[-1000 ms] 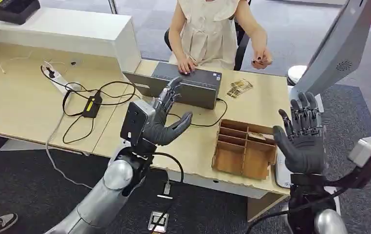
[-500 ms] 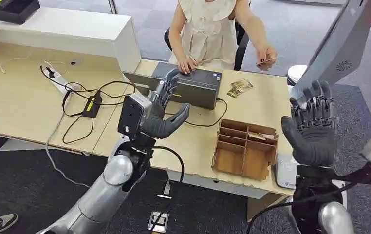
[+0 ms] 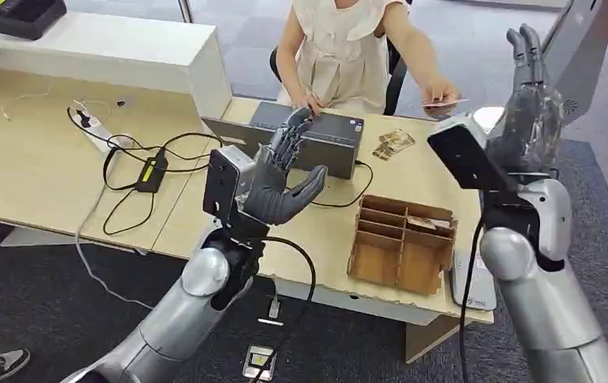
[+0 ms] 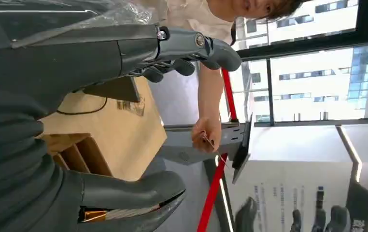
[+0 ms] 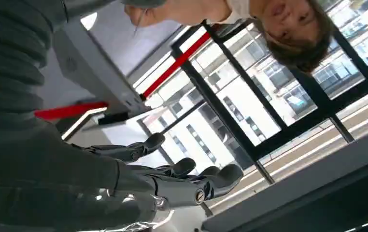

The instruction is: Pass the card to the sensor for recognition and then transmit it.

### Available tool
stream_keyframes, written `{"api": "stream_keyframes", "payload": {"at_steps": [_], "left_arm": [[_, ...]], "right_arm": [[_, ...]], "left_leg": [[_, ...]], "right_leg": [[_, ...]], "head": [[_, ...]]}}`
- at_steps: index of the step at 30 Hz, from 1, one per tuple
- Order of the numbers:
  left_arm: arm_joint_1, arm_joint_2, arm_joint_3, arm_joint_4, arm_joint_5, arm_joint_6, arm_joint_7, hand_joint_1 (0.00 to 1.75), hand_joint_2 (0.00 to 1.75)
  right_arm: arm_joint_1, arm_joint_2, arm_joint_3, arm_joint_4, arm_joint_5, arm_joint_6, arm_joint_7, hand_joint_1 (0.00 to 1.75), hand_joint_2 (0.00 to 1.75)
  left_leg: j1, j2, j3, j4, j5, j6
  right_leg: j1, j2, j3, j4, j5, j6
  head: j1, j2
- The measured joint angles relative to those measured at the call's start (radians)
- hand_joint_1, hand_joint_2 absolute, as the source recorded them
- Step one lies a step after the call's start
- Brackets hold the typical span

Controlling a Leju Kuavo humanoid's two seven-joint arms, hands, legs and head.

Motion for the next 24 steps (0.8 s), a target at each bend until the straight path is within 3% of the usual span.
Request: {"api": "stream_keyframes", "payload": {"at_steps": [4,9,23,24], "left_arm": [[0.0,0.0,-0.009,0.008,0.021,0.004,0.0,0.0,1.75],[0.001,-0.001,-0.016,0.022,0.032,-0.014,0.003,0.0,1.75],[0.007,-0.001,-0.033,0.048,0.045,-0.01,0.011,0.0,1.75],[0.007,-0.001,-0.034,0.048,0.045,-0.008,0.011,0.0,1.75]], "right_arm": [[-0.114,0.024,0.076,0.235,0.121,-0.018,0.021,0.0,1.75],[-0.173,0.044,0.124,0.421,0.129,-0.016,0.036,0.0,1.75],[-0.221,0.066,0.169,0.651,0.08,-0.016,0.017,0.0,1.75],[-0.221,0.068,0.171,0.659,0.077,-0.016,0.012,1.75,1.75]], "left_leg": [[0.0,0.0,0.0,0.0,0.0,0.0],[0.0,0.0,0.0,0.0,0.0,0.0],[0.0,0.0,0.0,0.001,0.0,0.0],[0.0,0.0,0.0,0.001,0.0,0.0]], "right_leg": [[0.0,0.0,-0.001,0.0,0.0,0.0],[0.001,-0.001,-0.001,0.0,0.0,0.0],[0.001,-0.001,-0.001,0.0,0.0,0.0],[0.001,-0.001,-0.001,0.0,0.0,0.0]], "head": [[0.0,0.0],[0.0,0.0],[0.0,0.0],[0.0,0.0]]}}
